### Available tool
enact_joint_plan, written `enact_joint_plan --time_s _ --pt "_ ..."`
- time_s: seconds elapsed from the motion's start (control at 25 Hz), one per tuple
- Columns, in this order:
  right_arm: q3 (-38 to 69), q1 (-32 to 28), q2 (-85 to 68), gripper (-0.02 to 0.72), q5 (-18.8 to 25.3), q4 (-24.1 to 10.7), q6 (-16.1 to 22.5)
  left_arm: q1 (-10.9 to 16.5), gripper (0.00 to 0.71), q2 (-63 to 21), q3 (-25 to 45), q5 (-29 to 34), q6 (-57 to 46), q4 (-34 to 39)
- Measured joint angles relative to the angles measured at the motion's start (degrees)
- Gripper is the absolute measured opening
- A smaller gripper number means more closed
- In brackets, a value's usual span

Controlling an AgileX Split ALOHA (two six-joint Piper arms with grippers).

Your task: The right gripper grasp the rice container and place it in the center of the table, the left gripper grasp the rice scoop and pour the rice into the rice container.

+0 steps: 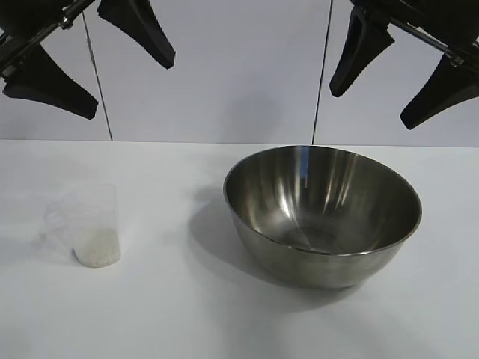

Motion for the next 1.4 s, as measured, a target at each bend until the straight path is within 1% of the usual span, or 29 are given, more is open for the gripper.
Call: enact_joint_plan --time_s 0.52,0.6,0.68,0.92,1.0,1.12,1.24,1.4 --pt "0.00 0.00 0.00 0.612 0.11 0.00 0.00 0.00 0.694 0.00 0.00 0.00 0.00 0.00" --pt "0.00 0.00 0.00 0.612 0.17 -0.54 0.00 0.00 0.694 0.00 0.00 0.00 0.00 0.00" --pt "0.00 0.00 0.00 0.612 0.45 -2.19 0.00 0.00 0.694 0.00 0.00 0.00 0.00 0.00" --pt "0.00 0.00 0.00 0.612 3.00 -13.10 0.28 0.00 0.694 0.00 0.00 -0.06 0.00 0.00" --pt "0.12 0.00 0.00 0.612 2.96 -15.06 0.41 0.00 0.694 0.00 0.00 -0.06 0.00 0.00" --pt "1.85 0.00 0.00 0.612 1.32 -16.72 0.41 0.00 0.694 0.00 0.00 -0.12 0.00 0.00" --pt "5.47 0.00 0.00 0.612 -2.95 -17.45 0.47 0.00 0.694 0.00 0.00 -0.42 0.00 0.00" --pt "9.91 0.00 0.14 0.612 -9.34 -17.61 0.79 0.00 0.694 0.00 0.00 -0.66 0.00 0.00"
